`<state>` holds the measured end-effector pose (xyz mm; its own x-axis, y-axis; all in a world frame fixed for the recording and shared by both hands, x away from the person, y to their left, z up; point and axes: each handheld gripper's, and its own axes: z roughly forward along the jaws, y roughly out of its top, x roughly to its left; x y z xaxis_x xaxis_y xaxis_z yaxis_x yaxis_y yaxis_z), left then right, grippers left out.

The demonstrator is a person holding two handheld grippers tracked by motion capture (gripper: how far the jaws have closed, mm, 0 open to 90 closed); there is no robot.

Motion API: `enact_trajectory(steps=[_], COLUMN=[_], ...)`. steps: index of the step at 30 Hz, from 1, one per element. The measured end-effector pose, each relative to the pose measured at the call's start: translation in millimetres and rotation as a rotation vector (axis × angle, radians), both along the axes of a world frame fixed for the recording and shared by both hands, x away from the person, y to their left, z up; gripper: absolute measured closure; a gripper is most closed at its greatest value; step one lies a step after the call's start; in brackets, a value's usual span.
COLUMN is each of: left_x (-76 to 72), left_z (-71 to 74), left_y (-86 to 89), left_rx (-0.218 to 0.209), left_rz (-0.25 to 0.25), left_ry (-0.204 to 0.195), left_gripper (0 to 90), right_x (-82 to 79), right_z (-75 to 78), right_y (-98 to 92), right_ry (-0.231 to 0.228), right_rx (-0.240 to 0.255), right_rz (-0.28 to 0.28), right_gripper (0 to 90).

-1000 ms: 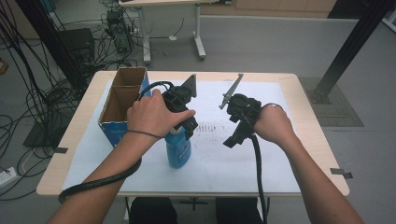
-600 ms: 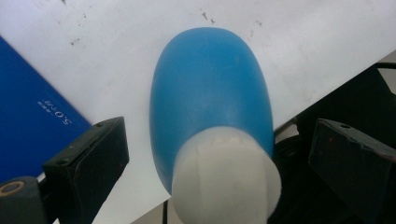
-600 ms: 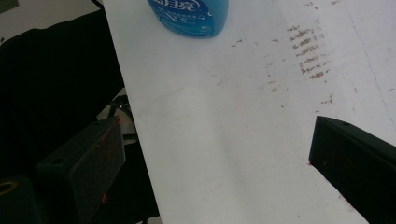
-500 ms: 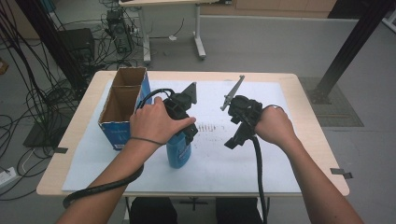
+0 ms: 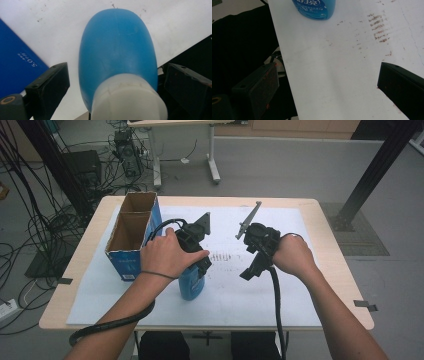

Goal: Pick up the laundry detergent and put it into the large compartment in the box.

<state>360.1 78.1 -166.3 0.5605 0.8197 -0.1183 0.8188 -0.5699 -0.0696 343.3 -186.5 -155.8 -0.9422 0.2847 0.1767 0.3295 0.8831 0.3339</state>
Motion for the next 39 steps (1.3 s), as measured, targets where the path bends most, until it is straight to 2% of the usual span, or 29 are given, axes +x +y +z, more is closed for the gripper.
enact_trajectory(steps=[10, 24, 39], left_x=[-1.1, -2.7, -2.9], left_z=[-2.5, -1.5, -1.4], left_y=[-2.9, -11.5, -11.7], left_rx=[0.012, 0.04, 0.045], left_rz=[0.015, -0.001, -0.004], left_ry=[-0.011, -0.017, -0.018], left_gripper=[16.5, 35.5, 37.1], right_x=[0.7, -0.9, -2.6], right_z=[-0.9, -0.2, -0.1], right_y=[0.7, -1.2, 0.8], right_ry=[0.0, -0.01, -0.015], right_rx=[0.001, -0.002, -0.003], right_rz=[0.004, -0.004, -0.008], right_gripper=[3.4, 3.4, 3.4])
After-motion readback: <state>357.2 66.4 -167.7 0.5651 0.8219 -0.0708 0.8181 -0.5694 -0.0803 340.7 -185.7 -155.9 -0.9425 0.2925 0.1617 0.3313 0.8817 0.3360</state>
